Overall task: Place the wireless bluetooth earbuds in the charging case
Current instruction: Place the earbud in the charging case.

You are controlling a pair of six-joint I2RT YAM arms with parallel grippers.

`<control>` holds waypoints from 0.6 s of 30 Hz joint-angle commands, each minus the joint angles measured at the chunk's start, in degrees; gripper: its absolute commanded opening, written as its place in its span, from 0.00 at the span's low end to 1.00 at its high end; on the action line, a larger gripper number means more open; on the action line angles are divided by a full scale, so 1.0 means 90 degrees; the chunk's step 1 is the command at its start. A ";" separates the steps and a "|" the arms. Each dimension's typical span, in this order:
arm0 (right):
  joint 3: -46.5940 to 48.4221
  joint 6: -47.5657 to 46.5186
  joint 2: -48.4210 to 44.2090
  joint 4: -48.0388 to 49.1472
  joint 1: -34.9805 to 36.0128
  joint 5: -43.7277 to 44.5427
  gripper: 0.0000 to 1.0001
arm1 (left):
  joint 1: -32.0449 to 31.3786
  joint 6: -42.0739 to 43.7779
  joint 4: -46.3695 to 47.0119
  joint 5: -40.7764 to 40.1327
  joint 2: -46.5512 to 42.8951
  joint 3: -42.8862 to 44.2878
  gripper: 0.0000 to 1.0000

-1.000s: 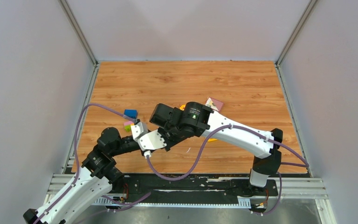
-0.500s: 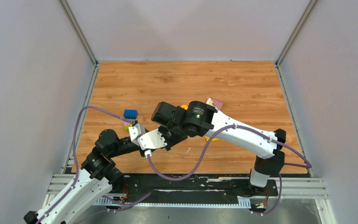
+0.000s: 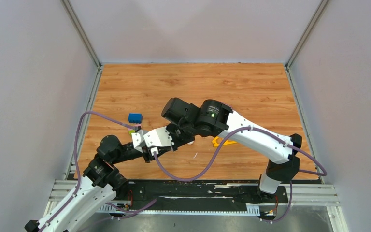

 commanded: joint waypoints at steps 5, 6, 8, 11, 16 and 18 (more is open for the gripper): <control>0.0052 0.0170 -0.0192 0.0062 -0.0069 -0.0204 0.01 | -0.0011 0.0109 0.0319 0.0079 -0.0125 -0.0009 0.00; -0.0001 0.0174 -0.0215 0.0053 -0.0064 -0.0209 0.01 | -0.0012 0.0109 0.0319 0.0083 -0.0128 -0.0009 0.00; -0.0042 0.0169 -0.0249 0.0029 -0.0068 -0.0272 0.02 | -0.0016 0.0109 0.0319 0.0054 -0.0139 -0.0009 0.00; -0.0009 0.0188 -0.0270 -0.0060 -0.0073 -0.0434 0.02 | -0.0013 0.0100 0.0317 0.0021 -0.0138 -0.0009 0.00; -0.0044 0.0181 -0.0292 -0.0117 -0.0066 -0.0524 0.01 | -0.0011 0.0092 0.0319 0.0013 -0.0137 -0.0009 0.00; -0.0077 0.0170 -0.0287 -0.0160 -0.0070 -0.0570 0.02 | -0.0016 0.0089 0.0320 0.0010 -0.0137 -0.0008 0.00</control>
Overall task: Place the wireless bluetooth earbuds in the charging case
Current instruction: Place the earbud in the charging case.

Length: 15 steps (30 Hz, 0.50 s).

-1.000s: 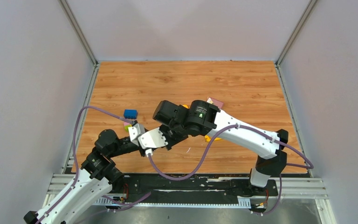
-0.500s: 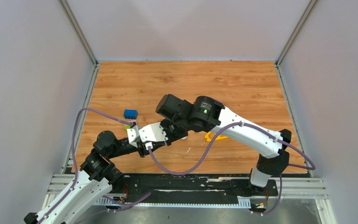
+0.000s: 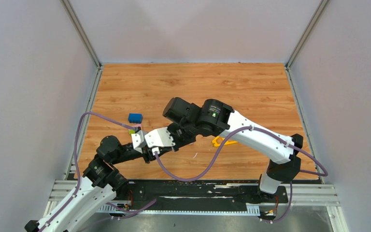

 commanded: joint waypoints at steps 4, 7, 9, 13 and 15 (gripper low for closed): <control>-0.0080 0.0087 -0.0230 -0.0157 -0.0035 -0.0275 0.02 | -0.0008 0.0067 0.0322 0.0004 -0.0057 0.0024 0.00; -0.0124 0.0083 -0.0240 -0.0179 -0.0033 -0.0302 0.02 | -0.0008 0.0066 0.0310 -0.0054 -0.0090 0.0026 0.00; -0.0112 0.0095 -0.0258 -0.0182 -0.0033 -0.0312 0.02 | -0.0008 0.0072 0.0303 -0.0084 -0.0092 0.0025 0.00; -0.0076 0.0122 -0.0277 -0.0196 -0.0034 -0.0390 0.02 | -0.0010 0.0077 0.0292 -0.0095 -0.0056 0.0035 0.00; -0.0099 0.0120 -0.0278 -0.0244 -0.0037 -0.0471 0.02 | -0.0008 0.0077 0.0284 -0.0108 -0.0060 0.0037 0.00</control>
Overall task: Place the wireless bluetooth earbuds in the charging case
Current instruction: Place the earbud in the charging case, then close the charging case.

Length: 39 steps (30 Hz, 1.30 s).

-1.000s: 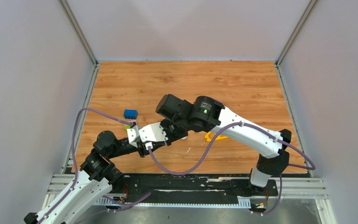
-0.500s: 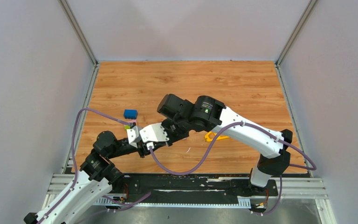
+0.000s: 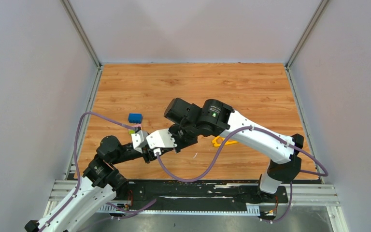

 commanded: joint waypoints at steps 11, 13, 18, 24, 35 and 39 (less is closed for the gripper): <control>0.0330 0.0236 0.0060 0.0060 -0.0114 -0.0263 0.03 | -0.0009 0.0067 0.0312 0.0000 -0.0088 0.0039 0.00; 0.0362 0.0252 0.0121 0.0082 -0.0151 -0.0233 0.03 | -0.0009 0.0063 0.0323 0.0021 -0.0091 0.0037 0.00; 0.0329 0.0287 0.0188 0.0074 -0.0227 -0.0248 0.04 | -0.0008 0.0048 0.0324 0.0061 -0.0084 0.0028 0.00; 0.0392 0.0291 0.0224 0.0040 -0.0247 -0.0406 0.10 | -0.0009 0.0038 0.0324 0.0081 -0.0081 0.0028 0.00; 0.0611 0.0077 -0.0275 -0.0358 -0.0251 -0.0794 0.23 | -0.0012 0.0029 0.0324 0.0034 -0.0011 0.0032 0.00; 0.0334 -0.0143 -0.0848 -0.0447 -0.0250 -0.0803 0.25 | -0.0013 0.0019 0.0324 0.0032 0.0020 0.0028 0.00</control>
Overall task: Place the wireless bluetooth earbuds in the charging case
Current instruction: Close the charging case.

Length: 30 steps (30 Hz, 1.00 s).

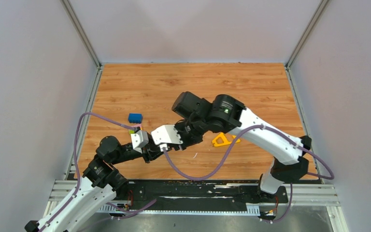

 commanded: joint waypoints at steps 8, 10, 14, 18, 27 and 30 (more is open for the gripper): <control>-0.0182 -0.0315 -0.0833 0.0166 -0.0603 -0.0677 0.66 | -0.0006 0.0021 0.0279 0.0141 0.0123 0.0037 0.00; -0.0176 -0.0252 -0.0620 0.0151 -0.0635 -0.0785 0.70 | -0.0009 0.0026 0.0278 0.0145 0.0093 0.0037 0.00; -0.0103 -0.0231 -0.0188 0.0160 -0.0646 -0.0913 0.71 | -0.0007 0.0040 0.0278 0.0178 0.0041 0.0037 0.00; 0.0108 -0.0177 0.0140 0.0136 -0.0648 -0.1093 0.71 | -0.0006 0.0026 0.0278 0.0160 0.0040 0.0037 0.00; 0.0098 -0.0164 0.0059 -0.0106 -0.0533 -0.1508 0.70 | -0.0006 -0.0207 -0.0089 -0.1139 0.0049 0.0182 0.00; -0.0004 -0.0164 -0.0190 -0.0126 -0.0494 -0.1440 0.70 | -0.0006 -0.0245 -0.0112 -0.1341 0.0039 0.0166 0.00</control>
